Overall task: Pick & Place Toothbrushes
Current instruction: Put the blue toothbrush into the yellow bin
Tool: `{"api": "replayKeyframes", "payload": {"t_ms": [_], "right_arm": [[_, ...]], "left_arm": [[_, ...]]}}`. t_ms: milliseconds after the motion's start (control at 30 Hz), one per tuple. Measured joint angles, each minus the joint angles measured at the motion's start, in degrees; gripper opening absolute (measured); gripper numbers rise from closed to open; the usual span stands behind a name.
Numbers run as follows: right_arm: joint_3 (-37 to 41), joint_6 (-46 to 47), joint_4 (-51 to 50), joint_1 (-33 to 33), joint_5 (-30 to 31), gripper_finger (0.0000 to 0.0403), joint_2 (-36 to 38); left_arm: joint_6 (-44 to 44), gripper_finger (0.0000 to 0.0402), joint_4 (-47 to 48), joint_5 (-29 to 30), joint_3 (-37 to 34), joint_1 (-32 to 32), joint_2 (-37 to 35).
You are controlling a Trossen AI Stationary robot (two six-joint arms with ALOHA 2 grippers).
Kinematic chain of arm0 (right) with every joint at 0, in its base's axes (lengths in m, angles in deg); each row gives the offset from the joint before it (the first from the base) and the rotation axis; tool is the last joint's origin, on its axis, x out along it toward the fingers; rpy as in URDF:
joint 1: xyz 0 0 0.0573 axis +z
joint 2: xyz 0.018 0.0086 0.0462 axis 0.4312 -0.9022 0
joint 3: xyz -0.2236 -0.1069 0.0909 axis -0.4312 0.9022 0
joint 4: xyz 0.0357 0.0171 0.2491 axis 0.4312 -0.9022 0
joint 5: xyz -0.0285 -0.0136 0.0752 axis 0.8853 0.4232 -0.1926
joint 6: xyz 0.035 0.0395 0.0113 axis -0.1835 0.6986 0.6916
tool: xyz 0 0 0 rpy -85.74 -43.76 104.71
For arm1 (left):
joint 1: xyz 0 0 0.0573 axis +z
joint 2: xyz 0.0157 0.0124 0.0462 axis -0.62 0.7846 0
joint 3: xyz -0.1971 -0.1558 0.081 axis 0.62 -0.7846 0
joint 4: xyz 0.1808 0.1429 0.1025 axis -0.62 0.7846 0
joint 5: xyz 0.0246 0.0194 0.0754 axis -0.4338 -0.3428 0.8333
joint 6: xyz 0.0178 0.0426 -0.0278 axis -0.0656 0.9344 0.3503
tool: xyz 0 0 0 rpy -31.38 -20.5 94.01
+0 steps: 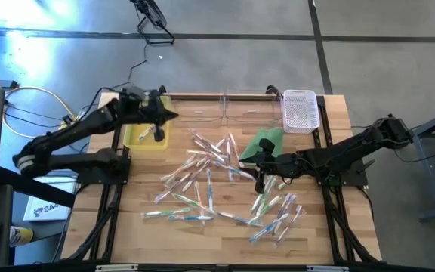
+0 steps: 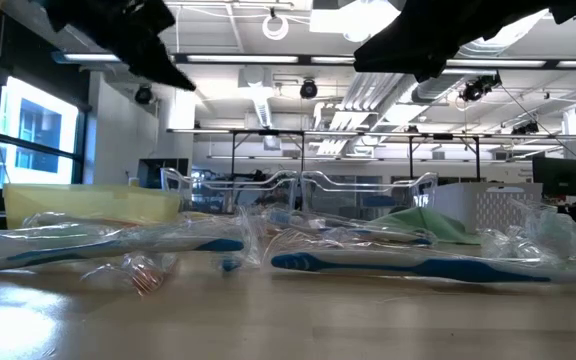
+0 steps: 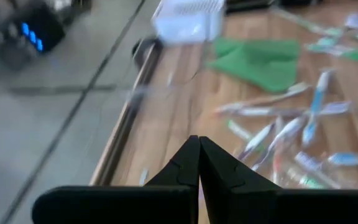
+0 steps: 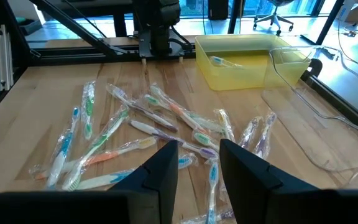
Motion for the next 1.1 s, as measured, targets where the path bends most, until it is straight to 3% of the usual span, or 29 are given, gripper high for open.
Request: {"api": "replayKeyframes", "payload": {"t_ms": [200, 400, 667, 1100], "right_arm": [[0.00, 0.01, -0.01, -0.02, 0.00, 0.0112, 0.00], [0.00, 0.00, 0.00, -0.02, 0.00, 0.0112, 0.00], [0.00, 0.00, -0.02, 0.00, 0.00, 0.0112, 0.00], [0.00, -0.02, -0.02, -0.02, 0.46, 0.0112, 0.00]], "left_arm": [[4.17, 0.0000, -6.44, 9.58, 0.00, -16.59, 0.60], [4.61, 0.0000, -10.45, 17.36, -1.53, -25.30, 0.81], [4.50, 0.0000, -31.11, 16.80, -13.91, -31.75, 0.90], [10.03, 0.0000, -34.95, 15.96, -15.21, -35.47, 0.69]]}}
